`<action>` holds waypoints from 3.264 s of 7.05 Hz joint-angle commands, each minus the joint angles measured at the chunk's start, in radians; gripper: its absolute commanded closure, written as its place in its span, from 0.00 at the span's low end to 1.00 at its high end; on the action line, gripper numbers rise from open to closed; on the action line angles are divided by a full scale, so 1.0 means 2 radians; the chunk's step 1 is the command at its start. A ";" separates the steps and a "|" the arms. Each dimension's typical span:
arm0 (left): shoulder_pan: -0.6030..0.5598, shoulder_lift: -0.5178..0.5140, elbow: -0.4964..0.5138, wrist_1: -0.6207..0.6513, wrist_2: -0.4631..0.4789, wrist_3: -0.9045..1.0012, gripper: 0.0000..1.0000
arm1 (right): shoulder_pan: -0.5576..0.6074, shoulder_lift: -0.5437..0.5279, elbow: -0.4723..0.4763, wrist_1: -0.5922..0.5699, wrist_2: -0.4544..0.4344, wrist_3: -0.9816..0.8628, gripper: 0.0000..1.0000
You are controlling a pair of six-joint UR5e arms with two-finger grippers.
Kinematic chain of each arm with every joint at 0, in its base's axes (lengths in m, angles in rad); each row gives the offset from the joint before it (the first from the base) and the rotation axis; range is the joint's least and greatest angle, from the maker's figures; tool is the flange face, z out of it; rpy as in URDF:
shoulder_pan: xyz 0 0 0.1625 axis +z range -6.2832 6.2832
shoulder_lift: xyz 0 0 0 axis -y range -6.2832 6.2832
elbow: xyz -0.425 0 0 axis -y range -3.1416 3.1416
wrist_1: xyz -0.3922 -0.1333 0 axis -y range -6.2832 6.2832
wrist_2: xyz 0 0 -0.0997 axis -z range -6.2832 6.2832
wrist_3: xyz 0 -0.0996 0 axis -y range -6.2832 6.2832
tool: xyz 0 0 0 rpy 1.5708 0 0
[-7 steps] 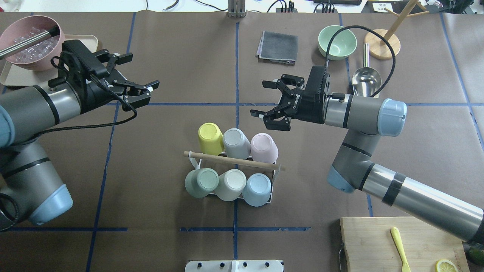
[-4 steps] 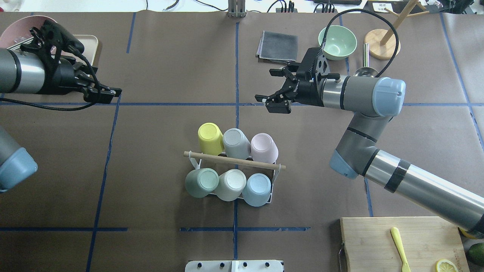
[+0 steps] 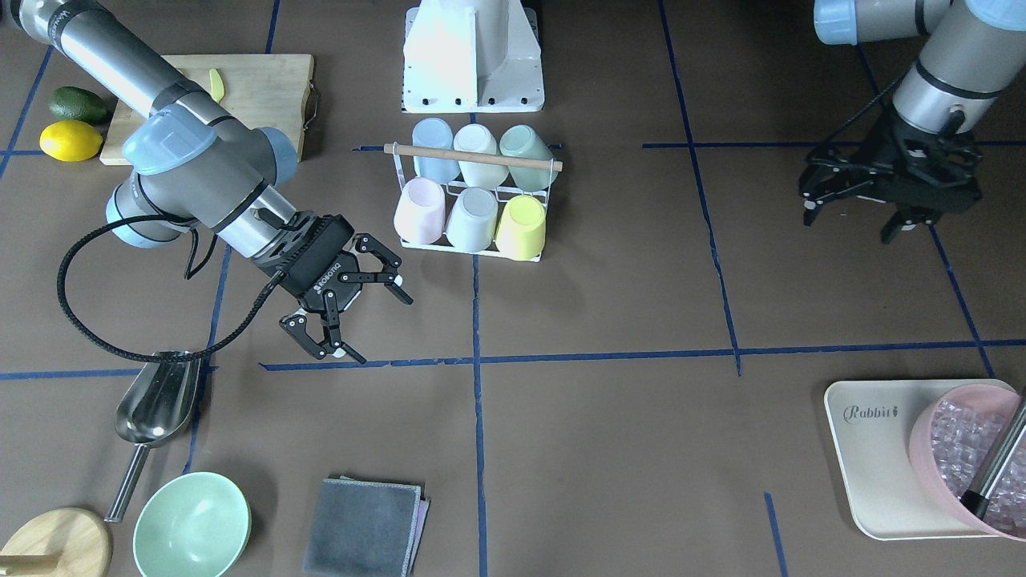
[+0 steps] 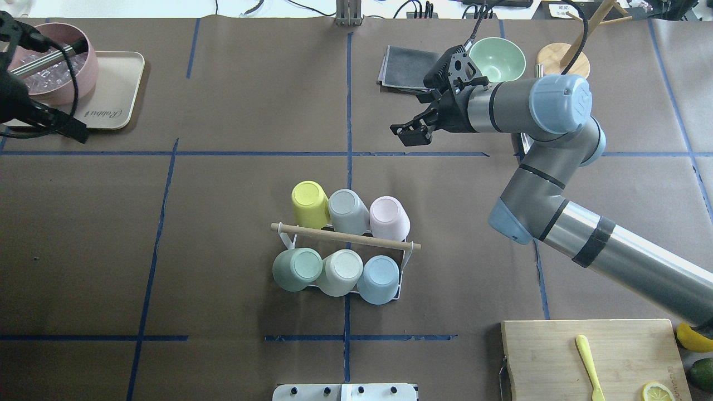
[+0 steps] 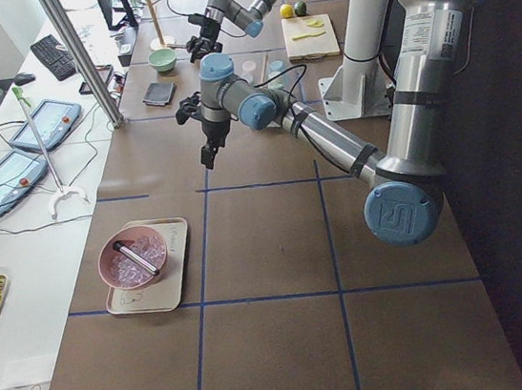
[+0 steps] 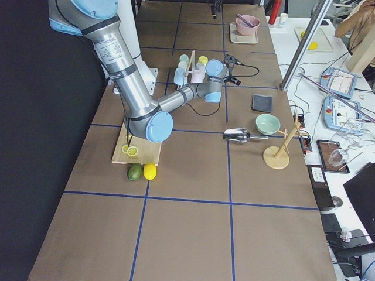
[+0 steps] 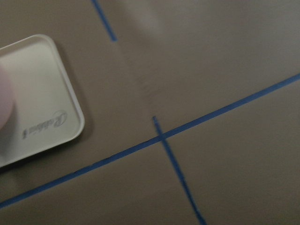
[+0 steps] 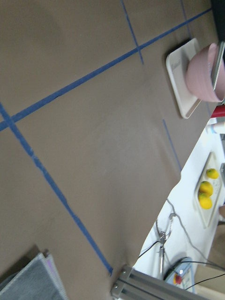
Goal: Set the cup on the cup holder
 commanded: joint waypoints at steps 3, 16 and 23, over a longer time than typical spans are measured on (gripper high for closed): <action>-0.112 0.093 0.021 0.032 -0.006 0.131 0.00 | 0.039 -0.011 0.077 -0.284 0.001 -0.002 0.00; -0.263 0.093 0.222 -0.099 -0.150 0.112 0.00 | 0.235 -0.172 0.078 -0.451 0.253 -0.017 0.00; -0.225 0.126 0.169 -0.054 -0.149 0.183 0.00 | 0.382 -0.349 0.142 -0.451 0.252 -0.167 0.00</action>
